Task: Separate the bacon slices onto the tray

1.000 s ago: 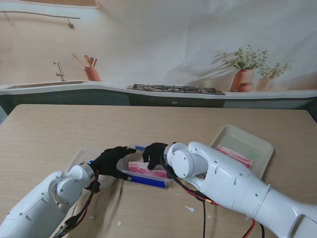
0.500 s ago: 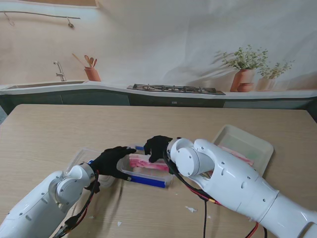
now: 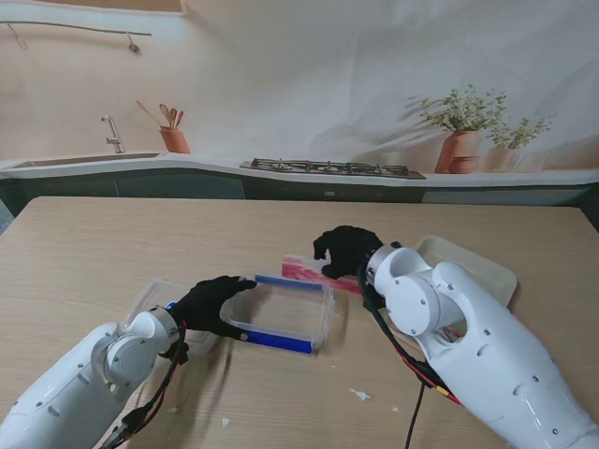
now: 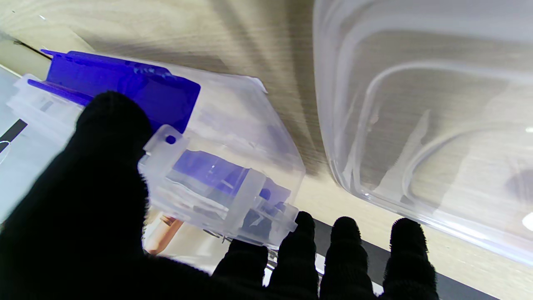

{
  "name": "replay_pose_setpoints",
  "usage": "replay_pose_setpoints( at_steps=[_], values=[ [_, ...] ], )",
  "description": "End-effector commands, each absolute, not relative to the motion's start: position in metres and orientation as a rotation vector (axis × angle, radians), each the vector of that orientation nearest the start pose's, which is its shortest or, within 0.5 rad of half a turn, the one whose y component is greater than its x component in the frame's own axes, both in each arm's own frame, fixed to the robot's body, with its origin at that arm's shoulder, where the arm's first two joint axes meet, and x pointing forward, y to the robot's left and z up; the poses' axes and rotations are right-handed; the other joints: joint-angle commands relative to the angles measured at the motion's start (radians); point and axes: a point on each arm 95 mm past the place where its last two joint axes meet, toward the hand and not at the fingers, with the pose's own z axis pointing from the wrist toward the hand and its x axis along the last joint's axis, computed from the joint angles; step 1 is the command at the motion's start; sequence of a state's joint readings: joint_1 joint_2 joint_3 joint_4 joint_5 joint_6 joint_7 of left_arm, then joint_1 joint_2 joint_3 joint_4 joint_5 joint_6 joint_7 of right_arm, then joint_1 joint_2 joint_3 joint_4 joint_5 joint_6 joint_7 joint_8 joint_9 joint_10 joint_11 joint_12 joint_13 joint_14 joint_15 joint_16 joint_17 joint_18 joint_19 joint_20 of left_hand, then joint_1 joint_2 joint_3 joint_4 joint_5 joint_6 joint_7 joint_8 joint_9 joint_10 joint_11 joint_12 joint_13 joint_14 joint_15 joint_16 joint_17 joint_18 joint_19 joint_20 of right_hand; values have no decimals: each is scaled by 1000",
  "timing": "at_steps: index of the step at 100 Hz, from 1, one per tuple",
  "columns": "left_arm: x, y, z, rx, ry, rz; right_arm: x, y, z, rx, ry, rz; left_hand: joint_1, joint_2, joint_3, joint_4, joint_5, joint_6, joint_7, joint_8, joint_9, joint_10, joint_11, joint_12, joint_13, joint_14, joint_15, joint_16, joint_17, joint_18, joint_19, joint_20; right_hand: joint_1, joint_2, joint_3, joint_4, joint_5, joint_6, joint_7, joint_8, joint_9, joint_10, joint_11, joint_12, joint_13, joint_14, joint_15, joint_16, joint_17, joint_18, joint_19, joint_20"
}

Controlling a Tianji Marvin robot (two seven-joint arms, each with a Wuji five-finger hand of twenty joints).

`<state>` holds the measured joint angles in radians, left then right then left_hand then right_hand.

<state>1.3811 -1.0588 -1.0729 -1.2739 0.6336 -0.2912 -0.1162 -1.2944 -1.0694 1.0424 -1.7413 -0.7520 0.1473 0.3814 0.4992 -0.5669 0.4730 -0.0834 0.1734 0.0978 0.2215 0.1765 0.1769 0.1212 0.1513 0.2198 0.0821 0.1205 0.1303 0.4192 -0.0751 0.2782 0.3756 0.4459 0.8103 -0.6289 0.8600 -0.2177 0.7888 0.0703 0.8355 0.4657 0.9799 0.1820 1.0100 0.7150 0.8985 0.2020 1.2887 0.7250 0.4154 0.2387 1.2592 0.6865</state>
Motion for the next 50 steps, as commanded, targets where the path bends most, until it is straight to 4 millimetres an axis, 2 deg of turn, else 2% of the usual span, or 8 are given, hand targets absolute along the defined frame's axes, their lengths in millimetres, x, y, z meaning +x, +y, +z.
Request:
replay_pose_setpoints(
  at_steps=[1, 26, 50],
  values=[
    [420, 14, -394, -1530, 1772, -1614, 432, 45, -246, 1376, 1680, 1490, 43, 20, 51, 15, 31, 83, 24, 5, 0, -42, 6, -6, -26, -15, 4, -4, -8, 2, 4, 14, 66, 35, 79, -9, 41, -45, 119, 76, -4, 36, 47, 18, 21, 6, 44, 21, -13, 24, 47, 31],
    [421, 13, -394, -1526, 1779, -1611, 418, -39, -256, 1352, 1459, 1378, 45, 20, 49, 16, 31, 84, 24, 5, 0, -40, 6, -6, -25, -14, 4, -4, -7, 1, 3, 14, 73, 46, 67, -7, 34, -42, 116, 85, -13, 41, 49, 21, 10, 12, 45, 26, -25, 24, 47, 35],
    [422, 10, -394, -1522, 1784, -1613, 409, -92, -274, 1356, 1322, 1265, 44, 21, 48, 16, 31, 84, 26, 6, 0, -39, 6, -6, -26, -14, 4, -4, -8, 2, 1, 14, 77, 61, 54, -4, 28, -45, 112, 90, -25, 43, 52, 24, 0, 13, 48, 29, -34, 21, 48, 39]
  ],
)
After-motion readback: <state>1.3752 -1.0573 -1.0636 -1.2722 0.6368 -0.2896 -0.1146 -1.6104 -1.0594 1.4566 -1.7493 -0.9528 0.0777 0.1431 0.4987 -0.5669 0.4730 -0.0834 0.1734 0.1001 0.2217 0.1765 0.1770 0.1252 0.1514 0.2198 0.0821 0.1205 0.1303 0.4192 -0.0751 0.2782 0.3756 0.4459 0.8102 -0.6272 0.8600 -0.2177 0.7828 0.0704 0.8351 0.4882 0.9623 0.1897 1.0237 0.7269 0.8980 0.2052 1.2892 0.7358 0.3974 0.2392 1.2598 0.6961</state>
